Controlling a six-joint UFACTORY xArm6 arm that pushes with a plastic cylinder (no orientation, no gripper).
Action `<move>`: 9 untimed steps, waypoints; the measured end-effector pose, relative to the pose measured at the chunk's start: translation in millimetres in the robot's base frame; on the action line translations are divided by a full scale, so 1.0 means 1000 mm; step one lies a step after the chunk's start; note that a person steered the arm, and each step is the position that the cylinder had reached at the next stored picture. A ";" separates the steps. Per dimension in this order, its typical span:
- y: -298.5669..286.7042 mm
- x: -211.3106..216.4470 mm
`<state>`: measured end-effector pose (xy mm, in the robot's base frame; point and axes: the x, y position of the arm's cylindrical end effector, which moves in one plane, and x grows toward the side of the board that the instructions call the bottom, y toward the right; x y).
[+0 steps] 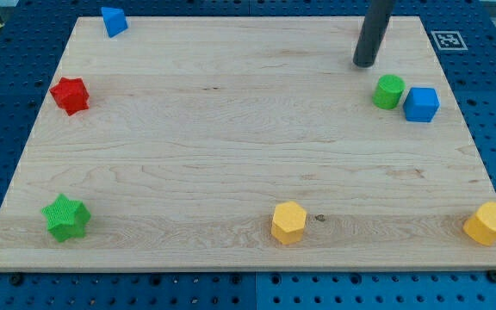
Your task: Place the red circle into the green circle on the top
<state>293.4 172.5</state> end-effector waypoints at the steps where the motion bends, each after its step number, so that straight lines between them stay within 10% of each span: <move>1: -0.026 -0.036; 5: 0.033 -0.102; 9: 0.047 -0.028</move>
<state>265.2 219.1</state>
